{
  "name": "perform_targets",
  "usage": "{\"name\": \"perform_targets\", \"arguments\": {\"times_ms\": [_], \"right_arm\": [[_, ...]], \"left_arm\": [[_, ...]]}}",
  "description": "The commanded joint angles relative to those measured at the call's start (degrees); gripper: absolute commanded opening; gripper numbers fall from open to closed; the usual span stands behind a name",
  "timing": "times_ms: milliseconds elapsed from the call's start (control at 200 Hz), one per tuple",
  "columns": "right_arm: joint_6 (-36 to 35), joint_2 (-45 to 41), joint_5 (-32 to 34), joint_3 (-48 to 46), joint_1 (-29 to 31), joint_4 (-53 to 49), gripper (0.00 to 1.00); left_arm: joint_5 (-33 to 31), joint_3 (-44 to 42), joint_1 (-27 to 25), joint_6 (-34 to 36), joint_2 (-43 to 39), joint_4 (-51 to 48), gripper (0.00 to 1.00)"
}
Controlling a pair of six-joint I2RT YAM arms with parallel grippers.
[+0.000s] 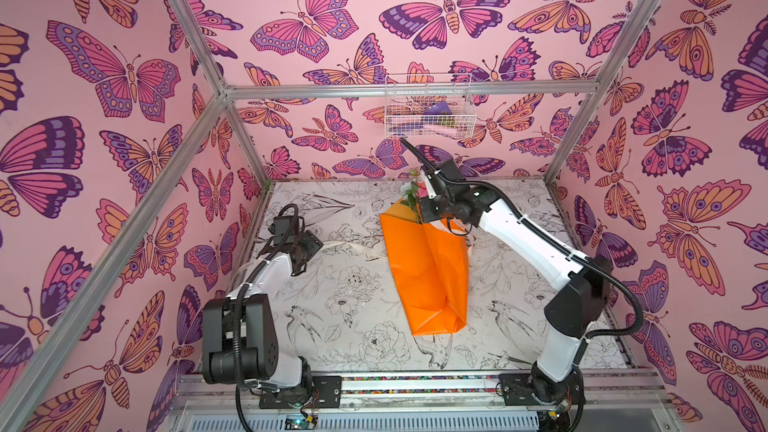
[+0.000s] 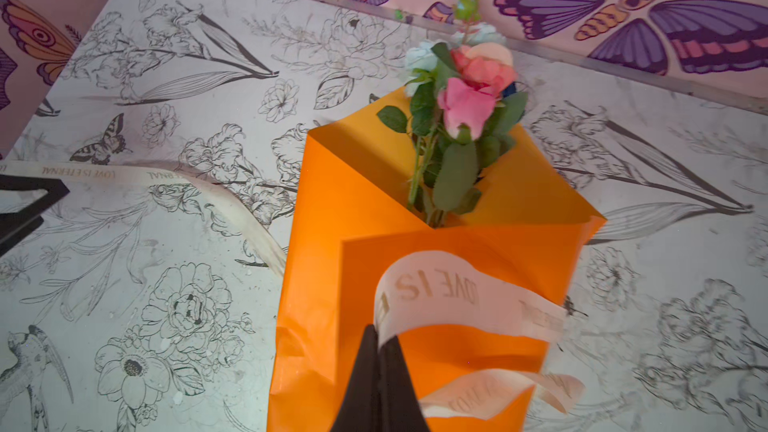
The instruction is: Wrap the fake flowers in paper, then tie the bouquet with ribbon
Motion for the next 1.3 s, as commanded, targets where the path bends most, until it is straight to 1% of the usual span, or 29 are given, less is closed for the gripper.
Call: {"name": "perform_targets", "arguments": {"times_ms": [0,100,195,290,355,491,611,741,856,951,1106,1257,1297], "right_arm": [[-1.0,3.5,-3.0,5.7,0.9,-1.3,0.0],[-1.2,7.3,-4.3,9.4,1.5,-2.7,0.0],[-1.3,9.7,-4.3,11.5,1.8,-3.7,0.0],[-1.2,10.7,-4.4,11.6,1.9,-3.8,0.0],[-1.1,11.1,-4.4,11.6,1.9,-4.0,0.0],[-0.9,11.7,-4.6,11.7,1.9,-4.2,0.0],[-0.5,12.0,-4.8,11.7,1.9,-4.0,0.0],[0.0,12.6,-4.9,11.7,2.0,-3.8,0.0],[0.4,13.2,-5.0,11.8,2.0,-3.4,0.0],[0.8,13.8,-5.1,11.8,2.1,-3.2,0.0],[1.3,14.6,-5.6,11.9,2.1,-3.1,0.0],[1.7,14.9,-5.7,12.2,2.2,-3.0,0.0],[1.7,14.9,-5.7,12.3,2.2,-3.0,0.0]], "left_arm": [[-1.7,0.9,4.3,-4.2,2.6,0.0,0.77],[-2.0,1.3,7.7,-8.6,4.2,0.1,0.76],[-5.2,1.7,9.1,-12.9,5.5,-0.6,0.75],[-9.4,2.4,10.3,-16.6,6.7,-2.1,0.75],[-10.8,3.7,11.3,-17.2,8.0,-3.1,0.74],[-13.0,7.4,12.4,-16.2,11.8,-4.9,0.74],[-11.3,11.0,13.5,-15.4,16.4,-5.8,0.74],[-9.3,14.8,13.6,-15.0,20.6,-7.3,0.73],[-7.1,17.2,13.5,-16.4,23.2,-9.8,0.71],[-7.0,18.6,12.4,-18.2,24.9,-12.3,0.7],[-9.6,24.9,10.8,-22.8,29.9,-23.0,0.72],[-6.4,32.0,10.5,-26.5,36.8,-32.6,0.7],[-7.0,33.7,10.0,-26.8,37.6,-34.8,0.69]]}}
